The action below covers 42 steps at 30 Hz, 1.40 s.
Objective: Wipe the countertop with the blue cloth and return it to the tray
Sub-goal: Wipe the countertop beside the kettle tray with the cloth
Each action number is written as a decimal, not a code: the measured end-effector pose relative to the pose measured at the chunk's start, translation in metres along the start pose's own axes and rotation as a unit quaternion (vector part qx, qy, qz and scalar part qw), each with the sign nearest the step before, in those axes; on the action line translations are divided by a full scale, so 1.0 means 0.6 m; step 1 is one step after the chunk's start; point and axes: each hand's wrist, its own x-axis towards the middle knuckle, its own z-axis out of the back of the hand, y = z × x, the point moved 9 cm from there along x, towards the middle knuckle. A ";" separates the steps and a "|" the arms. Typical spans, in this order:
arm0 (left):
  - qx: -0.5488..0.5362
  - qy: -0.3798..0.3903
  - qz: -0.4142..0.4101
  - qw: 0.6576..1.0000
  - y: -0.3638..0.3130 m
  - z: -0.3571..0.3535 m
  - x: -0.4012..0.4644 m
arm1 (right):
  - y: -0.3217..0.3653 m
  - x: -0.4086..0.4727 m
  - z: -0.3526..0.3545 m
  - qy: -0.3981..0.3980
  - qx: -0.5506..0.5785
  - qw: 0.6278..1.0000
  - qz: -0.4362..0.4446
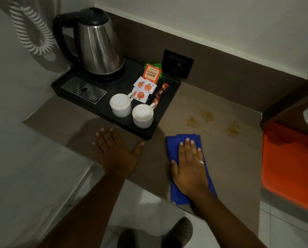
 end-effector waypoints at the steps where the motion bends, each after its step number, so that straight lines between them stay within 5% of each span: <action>1: 0.002 -0.001 -0.006 1.000 -0.002 0.002 0.000 | 0.003 -0.021 -0.004 0.012 -0.005 0.999 0.040; 5: 0.009 0.015 -0.004 1.000 0.000 0.001 0.002 | -0.098 -0.077 0.011 0.037 0.017 0.996 0.081; 10: 0.006 -0.002 -0.010 1.000 0.001 -0.004 0.003 | -0.247 -0.032 0.051 -0.007 0.030 0.993 -0.111; 14: 0.005 -0.008 -0.011 1.000 0.003 -0.011 0.006 | -0.218 0.033 0.049 -0.019 0.024 0.975 -0.220; 19: 0.012 0.000 -0.012 1.000 0.003 -0.012 0.008 | -0.074 0.018 0.005 0.003 0.021 0.998 -0.058; 22: 0.009 0.001 -0.025 1.000 -0.004 -0.010 0.009 | -0.098 -0.034 0.005 0.024 0.037 0.999 0.013; 27: 0.018 0.008 -0.041 0.999 -0.006 -0.016 0.012 | -0.254 -0.010 0.052 -0.018 0.057 0.991 -0.116; 31: 0.014 -0.003 -0.047 0.999 -0.007 -0.014 0.011 | -0.275 0.083 0.069 -0.026 0.039 0.970 -0.239; 37: 0.031 0.004 -0.043 0.999 -0.012 0.002 0.005 | -0.123 0.081 0.031 -0.002 0.039 0.997 -0.068; 40: 0.037 0.018 -0.038 0.998 -0.013 0.004 0.007 | -0.148 0.016 0.029 0.004 0.042 0.999 -0.003; 42: 0.032 0.018 -0.042 0.998 -0.015 0.006 0.005 | -0.207 -0.001 0.039 -0.003 0.047 0.998 -0.033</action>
